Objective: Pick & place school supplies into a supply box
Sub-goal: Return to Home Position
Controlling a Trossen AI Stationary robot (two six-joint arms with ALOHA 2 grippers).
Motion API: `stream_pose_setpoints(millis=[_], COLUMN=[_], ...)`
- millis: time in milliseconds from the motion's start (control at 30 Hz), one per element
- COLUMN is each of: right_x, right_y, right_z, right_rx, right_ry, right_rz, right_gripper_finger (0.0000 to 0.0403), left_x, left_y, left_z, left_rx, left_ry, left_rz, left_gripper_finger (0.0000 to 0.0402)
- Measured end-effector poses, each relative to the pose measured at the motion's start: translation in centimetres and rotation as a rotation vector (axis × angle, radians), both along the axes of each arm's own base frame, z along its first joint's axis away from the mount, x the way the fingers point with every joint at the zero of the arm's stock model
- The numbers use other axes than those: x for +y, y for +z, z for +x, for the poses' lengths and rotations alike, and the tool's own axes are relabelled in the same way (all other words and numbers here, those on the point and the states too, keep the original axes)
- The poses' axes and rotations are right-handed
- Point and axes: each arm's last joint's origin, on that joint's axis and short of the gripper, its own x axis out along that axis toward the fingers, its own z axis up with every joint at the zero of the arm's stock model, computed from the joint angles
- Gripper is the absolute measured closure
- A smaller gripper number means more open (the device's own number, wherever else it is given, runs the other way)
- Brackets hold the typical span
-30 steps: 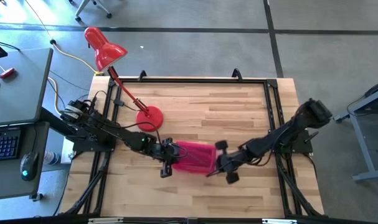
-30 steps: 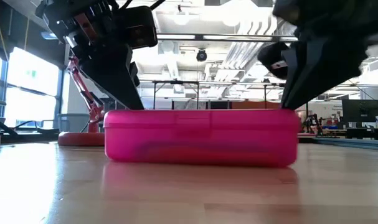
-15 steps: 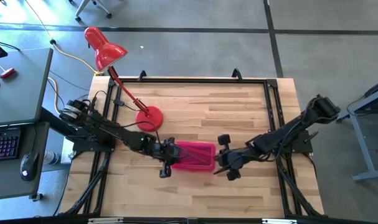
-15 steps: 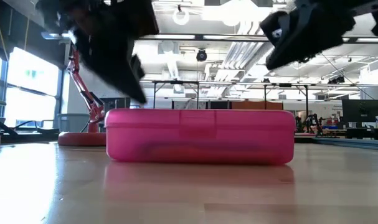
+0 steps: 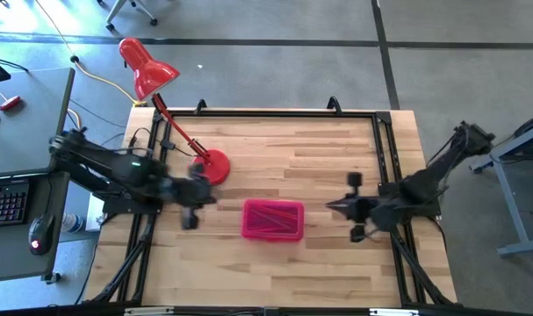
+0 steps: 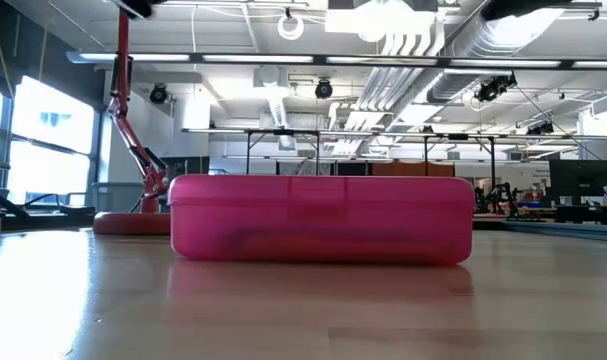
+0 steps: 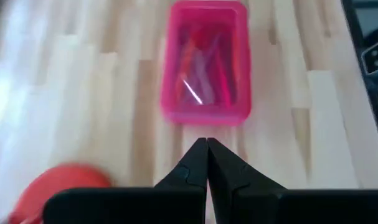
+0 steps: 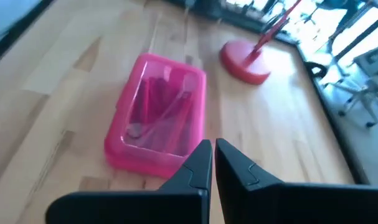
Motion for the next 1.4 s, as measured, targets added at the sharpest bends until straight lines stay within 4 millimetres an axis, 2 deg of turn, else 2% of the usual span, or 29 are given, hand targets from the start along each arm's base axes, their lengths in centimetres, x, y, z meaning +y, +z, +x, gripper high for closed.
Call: stream_pose_setpoints(millis=[100,167,233,333,500,567,700,900,1100,1233,1400], right_x=[-0.5,-0.8,-1.0,-1.2,-2.1,-2.6,-3.7,-5.0,-6.1,-6.9,-7.8], right_y=[0.1,-0.6,-1.9,-4.6,-7.9,-8.2,-8.9,-8.3,-7.9,-8.7,-9.5], right_z=[-2.6,-3.8,-4.6,-5.3,-5.9,-6.3,-7.1,-7.1,-7.6,-7.9,-8.3], right_rx=[-0.067,-0.110,-0.158,-0.246,-0.477,-0.610,-0.803,-0.751,-0.702,-0.635,-0.593], right_ry=[-0.012,0.010,0.040,0.089,0.166,0.221,0.321,0.214,0.171,0.098,0.066], right_rz=[0.003,0.021,0.033,0.015,-0.027,0.000,0.026,-0.060,-0.054,-0.029,0.015], right_gripper_finger=[0.0403,0.0403,0.0403,0.0403,0.0403,0.0403,0.0403,0.0403,0.0403,0.0403,0.0403], left_x=[0.5,0.9,1.3,1.6,1.5,1.5,2.0,3.8,5.3,5.4,5.5], left_y=[1.4,1.4,0.7,-1.5,-5.8,-7.2,-8.7,-9.5,-9.4,-9.5,-10.9], left_z=[-4.3,-6.7,-8.5,-10.0,-10.4,-10.6,-10.9,-11.7,-13.2,-13.0,-12.3], left_rx=[-0.074,-0.152,-0.235,-0.381,-0.652,-0.730,-0.809,-0.760,-0.834,-0.831,-0.812], left_ry=[0.041,0.025,-0.018,-0.111,-0.325,-0.381,-0.376,-0.241,-0.192,-0.200,-0.154], left_rz=[0.027,0.034,0.014,-0.030,-0.035,-0.006,0.027,0.114,0.096,0.109,0.145], left_gripper_finger=[0.0362,0.0362,0.0362,0.0362,0.0362,0.0362,0.0362,0.0362,0.0362,0.0362,0.0362])
